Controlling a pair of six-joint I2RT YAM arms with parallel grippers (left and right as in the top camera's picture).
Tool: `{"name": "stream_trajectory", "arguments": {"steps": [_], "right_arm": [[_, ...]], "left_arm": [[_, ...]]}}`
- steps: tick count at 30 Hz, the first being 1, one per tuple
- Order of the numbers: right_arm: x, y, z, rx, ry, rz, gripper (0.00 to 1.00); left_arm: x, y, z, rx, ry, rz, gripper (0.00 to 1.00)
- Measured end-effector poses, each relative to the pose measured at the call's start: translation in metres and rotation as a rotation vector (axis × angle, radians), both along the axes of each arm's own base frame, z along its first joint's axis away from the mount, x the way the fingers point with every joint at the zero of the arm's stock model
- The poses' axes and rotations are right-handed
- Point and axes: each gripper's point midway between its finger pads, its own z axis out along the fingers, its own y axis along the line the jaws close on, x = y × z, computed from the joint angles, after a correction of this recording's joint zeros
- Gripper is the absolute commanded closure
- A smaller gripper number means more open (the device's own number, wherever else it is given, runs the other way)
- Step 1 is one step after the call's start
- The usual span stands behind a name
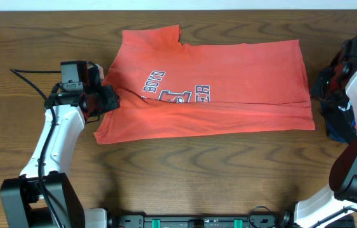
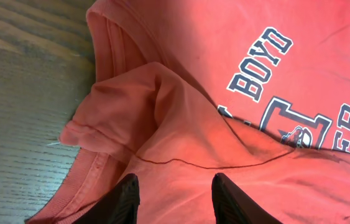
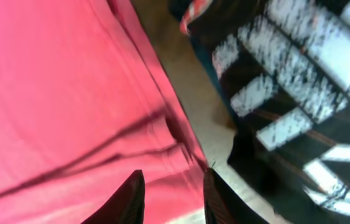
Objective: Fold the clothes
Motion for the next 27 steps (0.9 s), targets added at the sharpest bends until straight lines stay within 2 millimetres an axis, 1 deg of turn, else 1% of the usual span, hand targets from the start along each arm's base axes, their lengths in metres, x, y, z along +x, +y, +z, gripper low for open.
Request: {"name": "stream_trajectory", "arguments": {"steps": [3, 5, 8, 10, 12, 13, 14, 17, 21, 25, 27], "right_arm": [[-0.013, 0.004, -0.012, 0.014, 0.047, 0.000, 0.74], [-0.027, 0.008, -0.026, 0.028, 0.091, 0.000, 0.79], [-0.046, 0.014, -0.049, 0.042, 0.137, -0.002, 0.82], [-0.052, 0.016, -0.065, 0.042, 0.138, -0.002, 0.83], [-0.056, 0.017, -0.076, 0.038, 0.130, -0.002, 0.82], [-0.057, 0.017, -0.081, 0.036, 0.124, -0.002, 0.79], [-0.057, 0.017, -0.084, 0.033, 0.115, -0.003, 0.77], [-0.051, 0.016, -0.083, 0.026, 0.082, -0.002, 0.77], [-0.050, 0.016, -0.082, 0.027, 0.081, -0.002, 0.75], [-0.061, 0.020, -0.079, 0.051, 0.137, 0.000, 0.75], [-0.061, 0.021, -0.074, 0.055, 0.149, 0.000, 0.72]], "left_arm": [[-0.004, 0.000, -0.002, -0.001, 0.017, 0.000, 0.59], [-0.006, 0.000, -0.003, -0.002, 0.027, 0.000, 0.59], [-0.006, 0.000, -0.003, -0.001, 0.030, 0.001, 0.59], [-0.007, 0.000, -0.003, -0.001, 0.031, 0.001, 0.59], [-0.007, 0.000, -0.003, -0.001, 0.032, 0.001, 0.59], [-0.007, 0.000, -0.003, -0.001, 0.033, 0.001, 0.59], [-0.007, 0.000, -0.003, -0.001, 0.033, 0.001, 0.59], [-0.008, 0.000, -0.004, -0.002, 0.036, 0.001, 0.59], [-0.008, 0.000, -0.004, -0.001, 0.036, 0.001, 0.59], [-0.008, 0.000, -0.004, -0.001, 0.036, 0.001, 0.59], [-0.008, 0.000, -0.004, -0.001, 0.037, 0.001, 0.59]]}}
